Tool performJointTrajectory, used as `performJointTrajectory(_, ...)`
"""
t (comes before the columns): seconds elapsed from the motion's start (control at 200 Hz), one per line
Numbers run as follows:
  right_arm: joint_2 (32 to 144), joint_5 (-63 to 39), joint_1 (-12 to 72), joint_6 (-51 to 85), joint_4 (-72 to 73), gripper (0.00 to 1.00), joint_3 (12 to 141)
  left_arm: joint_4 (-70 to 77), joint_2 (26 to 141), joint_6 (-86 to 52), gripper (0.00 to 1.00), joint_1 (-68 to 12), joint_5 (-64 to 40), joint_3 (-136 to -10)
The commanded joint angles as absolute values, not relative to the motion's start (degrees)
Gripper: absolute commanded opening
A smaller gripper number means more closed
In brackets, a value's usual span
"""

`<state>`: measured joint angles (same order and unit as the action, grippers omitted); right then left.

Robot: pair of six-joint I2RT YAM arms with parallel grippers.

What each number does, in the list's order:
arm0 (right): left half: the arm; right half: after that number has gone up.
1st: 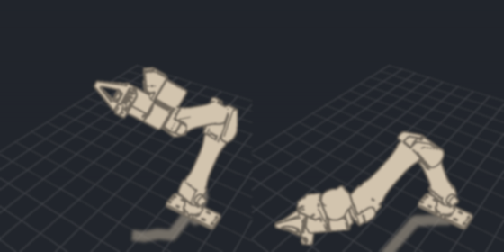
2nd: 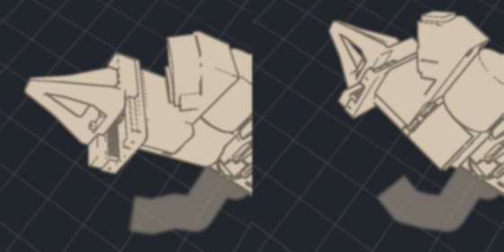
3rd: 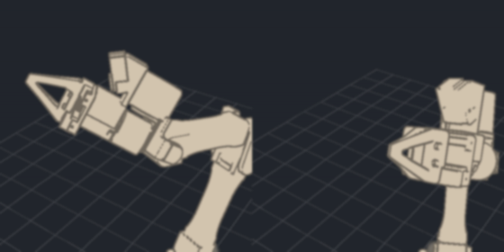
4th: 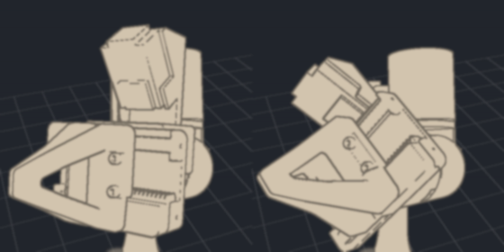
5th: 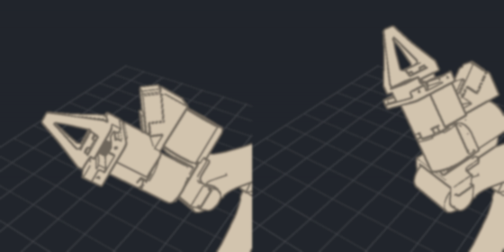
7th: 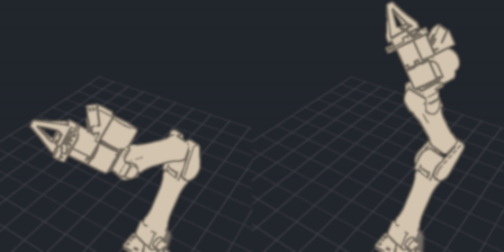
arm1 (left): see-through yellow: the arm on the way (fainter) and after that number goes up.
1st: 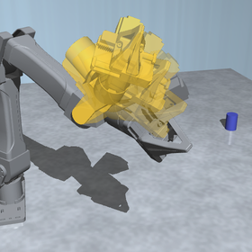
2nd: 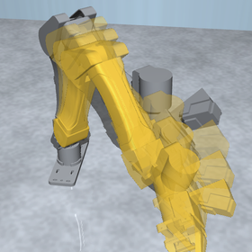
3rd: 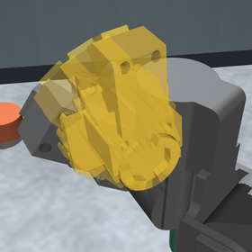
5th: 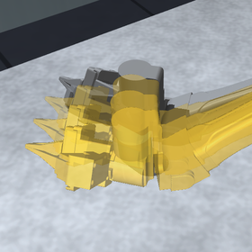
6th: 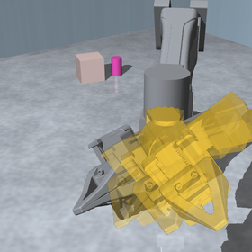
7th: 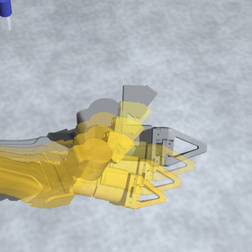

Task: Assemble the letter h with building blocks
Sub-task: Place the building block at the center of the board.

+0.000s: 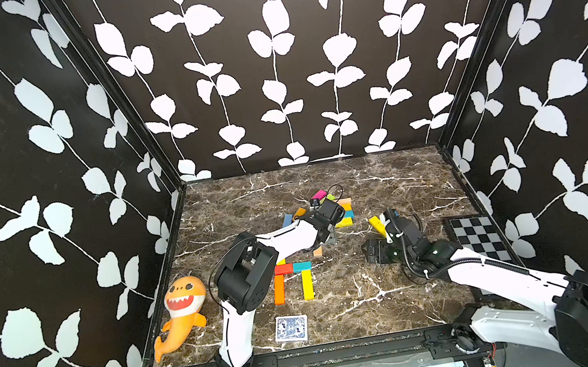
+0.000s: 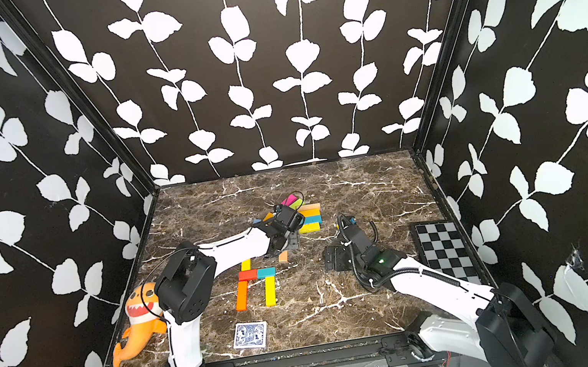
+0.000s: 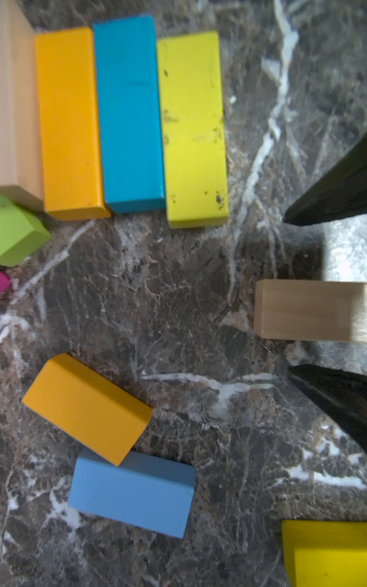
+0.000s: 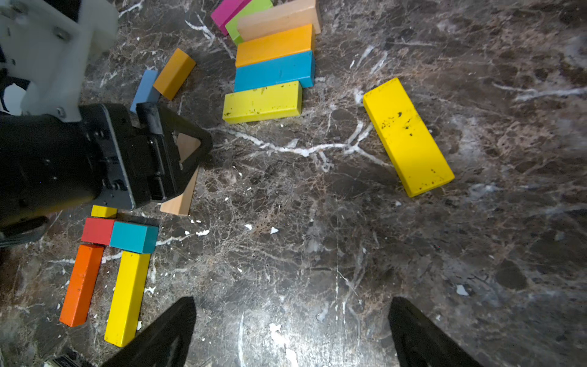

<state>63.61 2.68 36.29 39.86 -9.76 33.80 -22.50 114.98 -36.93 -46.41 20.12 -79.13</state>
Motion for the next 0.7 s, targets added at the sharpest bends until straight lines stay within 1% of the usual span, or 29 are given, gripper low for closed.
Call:
performJointTrajectory(0.0, 62.4, 2.6, 35.7, 40.0, -10.0, 0.95, 33.1, -20.3, 107.6, -35.0, 0.79, -46.4, 18.5, -80.3)
performJointTrajectory(0.13, 62.3, 2.2, 35.5, 39.2, -10.3, 0.95, 33.7, -17.8, 101.1, -33.3, 0.87, -46.4, 13.6, -77.6)
performJointTrajectory(0.28, 63.0, 2.1, 35.4, 37.9, -10.9, 0.95, 35.5, -13.4, 92.4, -32.1, 0.94, -46.4, 8.4, -69.4)
performJointTrajectory(0.35, 63.8, 3.2, 35.3, 37.9, -11.4, 0.98, 36.7, -12.4, 89.3, -32.0, 0.96, -46.4, 6.0, -65.8)
performJointTrajectory(0.495, 68.3, 1.9, 35.3, 38.1, -11.9, 0.99, 40.2, -8.9, 82.8, -31.5, 0.99, -46.4, 0.3, -58.3)
performJointTrajectory(0.615, 73.2, -4.6, 35.3, 36.9, -9.6, 0.99, 43.5, -7.3, 76.6, -30.3, 0.99, -46.4, -0.3, -52.7)
performJointTrajectory(0.696, 76.8, -5.9, 35.9, 37.0, -8.4, 0.98, 46.4, -8.3, 73.3, -29.7, 0.99, -46.4, 0.1, -50.0)
